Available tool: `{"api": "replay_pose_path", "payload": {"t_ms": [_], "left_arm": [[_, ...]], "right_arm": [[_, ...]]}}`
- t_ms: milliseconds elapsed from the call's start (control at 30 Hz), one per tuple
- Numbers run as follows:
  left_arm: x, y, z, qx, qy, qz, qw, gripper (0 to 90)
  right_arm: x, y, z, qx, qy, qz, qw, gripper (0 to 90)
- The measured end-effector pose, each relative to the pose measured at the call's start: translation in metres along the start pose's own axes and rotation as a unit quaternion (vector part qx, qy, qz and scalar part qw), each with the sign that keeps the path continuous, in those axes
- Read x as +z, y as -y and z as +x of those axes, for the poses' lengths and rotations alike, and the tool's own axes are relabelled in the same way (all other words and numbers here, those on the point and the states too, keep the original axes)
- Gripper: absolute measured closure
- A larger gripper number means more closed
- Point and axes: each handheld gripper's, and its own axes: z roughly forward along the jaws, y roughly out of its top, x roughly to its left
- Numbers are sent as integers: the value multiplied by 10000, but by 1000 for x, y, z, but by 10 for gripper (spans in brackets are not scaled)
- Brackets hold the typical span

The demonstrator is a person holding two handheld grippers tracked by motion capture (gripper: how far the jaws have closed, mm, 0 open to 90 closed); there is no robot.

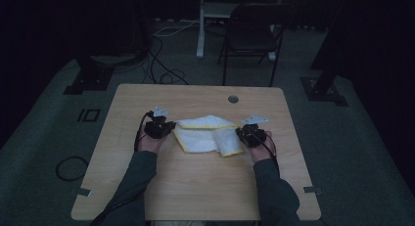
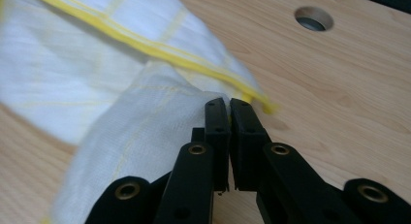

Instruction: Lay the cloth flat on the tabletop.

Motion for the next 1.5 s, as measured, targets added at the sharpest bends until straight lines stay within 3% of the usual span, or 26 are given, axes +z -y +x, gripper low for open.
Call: {"api": "replay_pose_path", "payload": {"t_ms": [267,400,600,900,967,1033,1067,1200,1300,1333,1400,1500], "left_arm": [[6,6,15,-413,-202,116,9989,856],[5,7,19,-553,-361,63,9978,730],[-1,8,14,-338,-351,91,9988,676],[0,18,-21,248,-114,264,9993,613],[0,24,-28,335,-27,297,9990,608],[1,30,-36,454,46,353,9983,596],[2,32,-39,507,51,382,9980,590],[3,41,-47,546,107,408,9976,590],[1,45,-50,568,138,405,9975,590],[1,45,-50,568,138,405,9975,590],[-3,47,-54,584,152,348,9976,591],[-8,47,-54,576,166,290,9978,590]], "right_arm": [[9,7,-11,94,177,245,9995,873],[14,10,-12,22,426,453,9981,872],[14,16,-17,64,424,593,9973,857],[7,28,-20,17,511,699,9962,857],[4,30,-20,22,485,636,9968,812],[-2,30,-18,-9,425,440,9981,709],[-7,30,-15,-102,398,291,9987,660],[-17,24,5,-543,212,-25,9983,624],[-17,20,28,-1023,-204,-176,9944,664],[-17,20,28,-1023,-204,-176,9944,664],[-11,18,51,-1368,-479,-216,9892,665],[0,17,69,-1489,-675,-157,9864,657]]}}
